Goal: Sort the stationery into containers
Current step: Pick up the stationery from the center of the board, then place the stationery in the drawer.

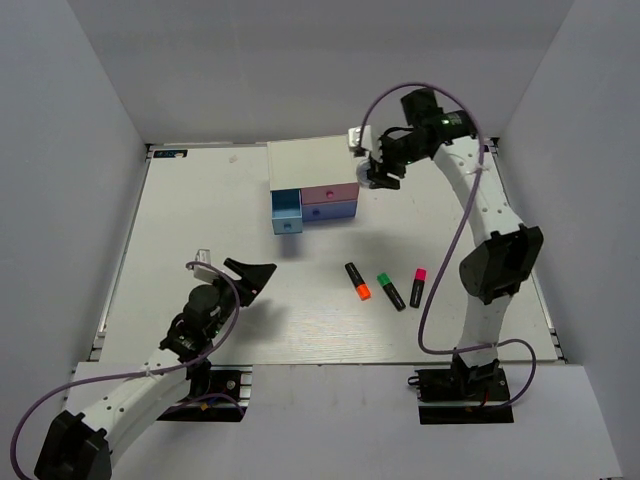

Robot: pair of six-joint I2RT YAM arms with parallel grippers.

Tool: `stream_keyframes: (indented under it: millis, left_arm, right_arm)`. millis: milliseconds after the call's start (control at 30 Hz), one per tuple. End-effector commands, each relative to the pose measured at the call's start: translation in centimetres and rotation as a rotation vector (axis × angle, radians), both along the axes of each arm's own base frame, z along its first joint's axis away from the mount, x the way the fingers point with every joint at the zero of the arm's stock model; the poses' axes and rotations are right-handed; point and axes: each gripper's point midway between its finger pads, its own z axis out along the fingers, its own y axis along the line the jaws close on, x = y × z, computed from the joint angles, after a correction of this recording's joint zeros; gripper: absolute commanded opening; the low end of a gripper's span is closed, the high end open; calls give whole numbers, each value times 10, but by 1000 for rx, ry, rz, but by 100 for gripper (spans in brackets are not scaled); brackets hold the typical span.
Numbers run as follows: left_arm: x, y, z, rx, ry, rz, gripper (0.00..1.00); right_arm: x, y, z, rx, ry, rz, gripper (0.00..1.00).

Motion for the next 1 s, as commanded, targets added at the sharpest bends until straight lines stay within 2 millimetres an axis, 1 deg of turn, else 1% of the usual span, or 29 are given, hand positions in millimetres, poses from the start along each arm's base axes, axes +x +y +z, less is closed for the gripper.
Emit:
stream_keyframes:
  millis: [0,33,100,133,167,200,233,267,333,367,400,433,467,600,633,667,700,733,767,800,833,867,900,933,967]
  left_arm:
    - [-5,-2,3,18,-41,-35,82]
    - [-7,-2,-1,22,-34,-36,82]
    - [-7,-1,4,19,-57,-37,82]
    - [-8,0,4,21,-55,-37,82]
    - [-10,1,-2,29,-40,-37,82]
    - [-11,1,2,29,-58,-38,82]
    - [-12,2,3,27,-63,-38,82]
    - [-12,2,3,26,-64,-38,82]
    - [-14,3,3,23,-69,-38,82]
    - [-15,4,2,25,-65,-38,82]
    - [-15,4,1,33,-69,-40,82]
    - [-15,4,4,27,-80,-39,82]
    - [-15,4,4,37,-84,-41,82]
    - [-10,-1,46,-16,-214,-50,83]
    - [-9,-4,62,-48,-271,-58,84]
    - [-8,-8,72,-60,-291,-73,85]
    - [-9,-16,87,-75,-316,-115,85]
    - [-3,-24,99,-80,-325,-136,85]
    - [-1,-30,94,-75,-312,-161,85]
    - [-1,-38,106,-87,-334,-203,85]
    - [1,-41,119,-106,-375,-213,85]
    - [6,-45,116,-111,-357,-213,87]
    - [6,-47,118,-125,-361,-222,89]
    - [6,-47,127,-135,-385,-221,89]
    - [9,-46,131,-137,-387,-209,89]
  right_arm:
    - [-31,11,-5,-149,40,66,25]
    - [-38,28,-6,-179,15,104,25]
    - [-37,39,-8,-207,-26,110,25]
    - [-38,45,-6,-198,-36,109,23]
    - [-40,54,-5,-186,-46,114,23]
    - [-34,62,3,-132,-95,92,22]
    - [-35,66,6,-112,-107,84,22]
    - [-30,76,13,-78,-161,88,22]
    - [-37,82,17,-46,-185,100,22]
    - [-41,92,20,-25,-182,116,22]
    - [-46,95,18,-21,-160,129,22]
    - [-50,98,23,-11,-157,143,22]
    - [-57,106,26,18,-136,173,22]
    - [-84,116,23,49,-86,264,22]
    - [-91,114,21,50,-75,273,22]
    - [-101,119,24,83,-58,311,22]
    - [-109,121,23,90,-46,335,22]
    - [-121,123,26,123,-24,357,22]
    - [-125,122,27,123,-22,362,22]
    - [-138,126,29,146,0,394,22]
    - [-142,127,27,149,10,399,22]
    - [-148,128,25,149,15,410,22]
    - [-153,130,24,153,25,415,22]
    - [-158,132,24,156,26,426,22]
    - [-159,132,30,170,6,429,22]
